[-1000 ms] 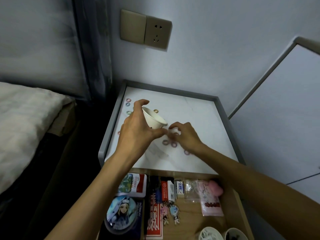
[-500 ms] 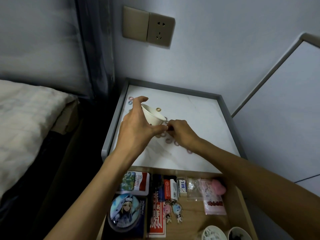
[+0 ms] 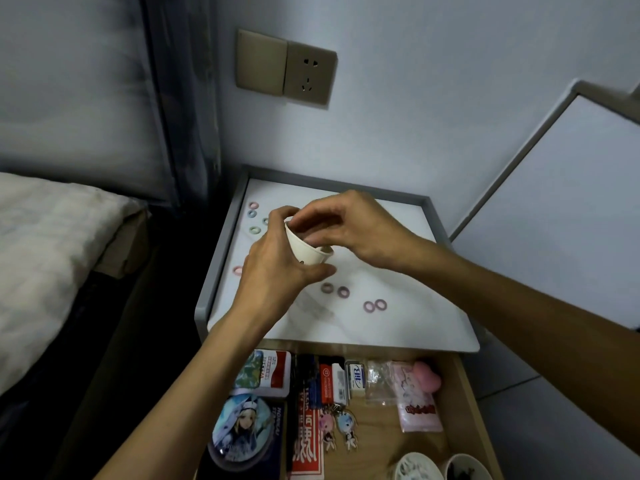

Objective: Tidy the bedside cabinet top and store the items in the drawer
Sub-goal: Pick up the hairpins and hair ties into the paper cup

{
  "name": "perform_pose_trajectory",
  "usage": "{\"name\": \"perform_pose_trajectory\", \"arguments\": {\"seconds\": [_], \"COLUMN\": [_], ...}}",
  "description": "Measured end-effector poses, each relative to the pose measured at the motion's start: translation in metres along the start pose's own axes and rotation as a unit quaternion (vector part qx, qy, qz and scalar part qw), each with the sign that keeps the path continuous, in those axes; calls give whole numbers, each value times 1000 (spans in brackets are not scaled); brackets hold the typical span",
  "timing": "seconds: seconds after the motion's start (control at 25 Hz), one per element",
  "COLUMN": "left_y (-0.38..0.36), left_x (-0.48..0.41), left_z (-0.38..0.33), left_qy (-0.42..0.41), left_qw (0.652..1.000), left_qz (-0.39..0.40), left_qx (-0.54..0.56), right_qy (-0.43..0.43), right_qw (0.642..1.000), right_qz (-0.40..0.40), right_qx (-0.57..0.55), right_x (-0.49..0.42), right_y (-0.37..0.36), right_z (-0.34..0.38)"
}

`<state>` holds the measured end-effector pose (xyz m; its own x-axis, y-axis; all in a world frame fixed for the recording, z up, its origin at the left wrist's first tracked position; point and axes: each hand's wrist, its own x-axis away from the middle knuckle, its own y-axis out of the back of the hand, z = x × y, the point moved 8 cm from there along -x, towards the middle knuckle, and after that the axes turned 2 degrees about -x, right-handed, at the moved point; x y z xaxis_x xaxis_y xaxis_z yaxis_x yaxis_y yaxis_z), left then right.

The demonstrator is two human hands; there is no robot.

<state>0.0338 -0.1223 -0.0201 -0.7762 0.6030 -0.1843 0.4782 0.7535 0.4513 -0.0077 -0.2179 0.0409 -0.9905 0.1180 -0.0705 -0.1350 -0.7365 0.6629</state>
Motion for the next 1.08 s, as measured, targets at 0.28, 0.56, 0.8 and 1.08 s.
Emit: {"name": "perform_pose_trajectory", "arguments": {"seconds": [0.28, 0.56, 0.8, 1.08], "left_y": [9, 9, 11, 9], "left_x": [3, 2, -3, -2], "left_z": [0, 1, 4, 3], "left_qy": [14, 15, 19, 18], "left_qw": [1000, 1000, 999, 999], "left_qz": [-11, -16, -19, -20], "left_qx": [-22, -22, -19, -29], "right_qy": [-275, -240, -156, -130], "right_qw": [947, 958, 978, 967], "right_qz": [-57, -101, -80, -36], "right_qx": [153, 122, 112, 216], "right_x": [77, 72, 43, 31], "right_y": [17, -38, -46, -57], "right_z": [-128, -163, -151, -137]}}
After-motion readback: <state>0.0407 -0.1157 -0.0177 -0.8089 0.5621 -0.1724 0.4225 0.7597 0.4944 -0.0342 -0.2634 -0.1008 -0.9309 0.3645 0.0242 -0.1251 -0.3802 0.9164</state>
